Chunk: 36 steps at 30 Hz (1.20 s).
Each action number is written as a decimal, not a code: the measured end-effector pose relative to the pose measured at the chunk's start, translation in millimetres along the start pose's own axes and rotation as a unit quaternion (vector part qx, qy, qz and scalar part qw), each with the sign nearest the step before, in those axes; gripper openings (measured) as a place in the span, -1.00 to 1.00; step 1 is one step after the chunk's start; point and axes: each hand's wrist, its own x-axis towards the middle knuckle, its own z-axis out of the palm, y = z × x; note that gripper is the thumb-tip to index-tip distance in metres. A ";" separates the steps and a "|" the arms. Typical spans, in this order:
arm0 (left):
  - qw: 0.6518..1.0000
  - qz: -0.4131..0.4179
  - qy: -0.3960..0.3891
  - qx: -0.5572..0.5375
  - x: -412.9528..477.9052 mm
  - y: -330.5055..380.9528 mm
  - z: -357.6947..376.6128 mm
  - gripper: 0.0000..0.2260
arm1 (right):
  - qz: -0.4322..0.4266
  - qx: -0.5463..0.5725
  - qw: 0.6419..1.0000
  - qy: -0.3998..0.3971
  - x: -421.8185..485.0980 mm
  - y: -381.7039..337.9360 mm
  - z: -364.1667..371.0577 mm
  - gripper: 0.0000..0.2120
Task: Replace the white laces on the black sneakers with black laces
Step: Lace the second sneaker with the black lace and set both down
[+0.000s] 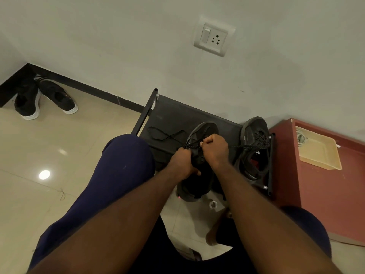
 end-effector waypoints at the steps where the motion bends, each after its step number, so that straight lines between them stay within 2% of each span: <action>1: 1.000 0.001 0.000 0.001 -0.5 0.4 -0.2 -0.42 | -0.008 -0.008 1.000 0.002 -0.5 -0.6 0.5 -0.93; 6: 1.000 -0.010 -0.006 -0.001 -0.4 0.5 0.4 -0.39 | -0.017 -0.045 0.999 -0.018 1.3 -4.0 -1.6 -0.90; 13: 1.000 -0.018 -0.012 0.012 0.5 1.8 0.8 -0.38 | 0.033 -0.060 0.992 -0.104 11.7 -15.9 -9.3 -0.87; 17: 1.000 -0.002 -0.009 0.005 0.0 -0.9 2.0 -0.41 | 0.032 -0.129 0.981 -0.141 14.6 -25.3 -11.9 -0.92; 19: 1.000 -0.004 -0.006 -0.004 -1.2 -2.2 2.1 -0.42 | 0.036 -0.145 0.976 -0.159 10.1 -33.9 -14.7 -0.84; 23: 1.000 -0.009 -0.011 -0.016 -3.1 -0.9 1.4 -0.44 | 0.031 -0.219 0.959 -0.178 5.2 -45.1 -16.7 -0.87; 28: 1.000 0.001 0.013 -0.017 -1.2 -4.0 1.9 -0.48 | 0.019 -0.222 0.963 -0.154 4.5 -45.9 -21.5 -0.86; 33: 1.000 -0.002 0.008 -0.023 2.4 -3.2 1.2 -0.54 | 0.000 -0.282 0.951 -0.126 -15.8 -38.2 -23.7 -0.69; 36: 1.000 0.002 0.004 -0.011 2.7 -1.4 2.1 -0.57 | -0.025 -0.320 0.941 -0.110 -24.1 -35.6 -16.6 -0.80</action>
